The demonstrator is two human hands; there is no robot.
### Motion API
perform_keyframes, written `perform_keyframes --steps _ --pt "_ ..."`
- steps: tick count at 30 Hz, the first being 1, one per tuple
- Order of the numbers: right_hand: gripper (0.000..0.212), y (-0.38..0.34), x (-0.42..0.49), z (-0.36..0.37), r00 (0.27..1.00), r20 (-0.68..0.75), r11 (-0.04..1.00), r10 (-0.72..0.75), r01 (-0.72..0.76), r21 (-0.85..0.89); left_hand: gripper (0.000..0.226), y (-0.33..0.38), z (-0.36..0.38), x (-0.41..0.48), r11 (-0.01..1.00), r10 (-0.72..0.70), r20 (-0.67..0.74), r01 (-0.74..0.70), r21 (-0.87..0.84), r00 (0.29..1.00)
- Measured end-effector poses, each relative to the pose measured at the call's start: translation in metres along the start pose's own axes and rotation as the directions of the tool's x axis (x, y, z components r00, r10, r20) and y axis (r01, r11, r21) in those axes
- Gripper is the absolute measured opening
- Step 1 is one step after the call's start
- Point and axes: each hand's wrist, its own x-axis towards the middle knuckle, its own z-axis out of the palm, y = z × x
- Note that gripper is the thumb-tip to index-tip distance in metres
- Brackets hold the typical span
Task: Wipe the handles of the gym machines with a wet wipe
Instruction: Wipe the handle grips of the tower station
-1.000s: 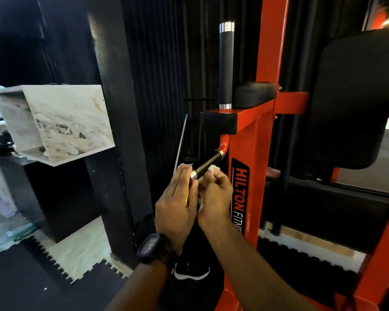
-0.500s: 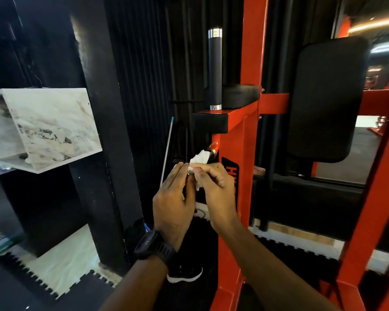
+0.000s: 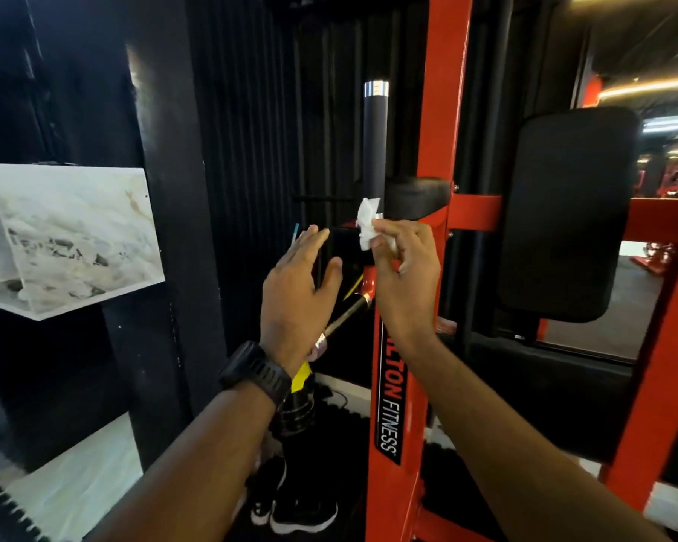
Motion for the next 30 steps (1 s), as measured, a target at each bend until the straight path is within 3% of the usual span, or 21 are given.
perform_keyframes --steps 6,12,16,20,24,26,27,30 --pt "0.017 0.022 0.051 0.007 0.992 0.011 0.963 -0.123 0.122 -0.241 0.062 -0.003 0.02 0.052 0.995 0.038 0.181 -0.053 0.081 0.983" --pt "0.016 0.036 0.096 0.014 0.963 0.077 0.869 -0.257 0.265 -0.418 0.067 -0.014 0.044 0.082 0.996 0.043 0.233 -0.059 0.063 0.971" --pt "0.016 0.04 0.104 0.022 0.973 0.101 0.894 -0.206 0.229 -0.386 0.072 -0.026 0.058 0.093 0.998 0.058 0.25 -0.061 0.005 0.966" --pt "0.02 0.049 0.104 0.026 0.968 0.131 0.888 -0.212 0.247 -0.389 0.076 -0.042 0.073 0.105 0.985 0.16 0.257 -0.139 -0.099 0.953" --pt "0.017 0.043 0.116 0.028 0.971 0.083 0.883 -0.225 0.239 -0.405 0.073 -0.049 0.083 0.099 0.967 0.204 0.232 -0.16 -0.196 0.951" --pt "0.019 0.04 0.117 0.031 0.937 0.154 0.801 -0.315 0.349 -0.486 0.071 -0.05 0.085 0.096 0.959 0.238 0.192 -0.2 -0.2 0.952" --pt "0.02 0.041 0.117 0.032 0.901 0.24 0.711 -0.362 0.433 -0.554 0.071 -0.052 0.086 0.097 0.955 0.251 0.169 -0.216 -0.203 0.953" --pt "0.03 0.044 0.122 0.012 0.715 0.564 0.406 -0.414 0.699 -0.588 0.072 -0.056 0.092 0.099 0.947 0.283 0.106 -0.26 -0.189 0.953"
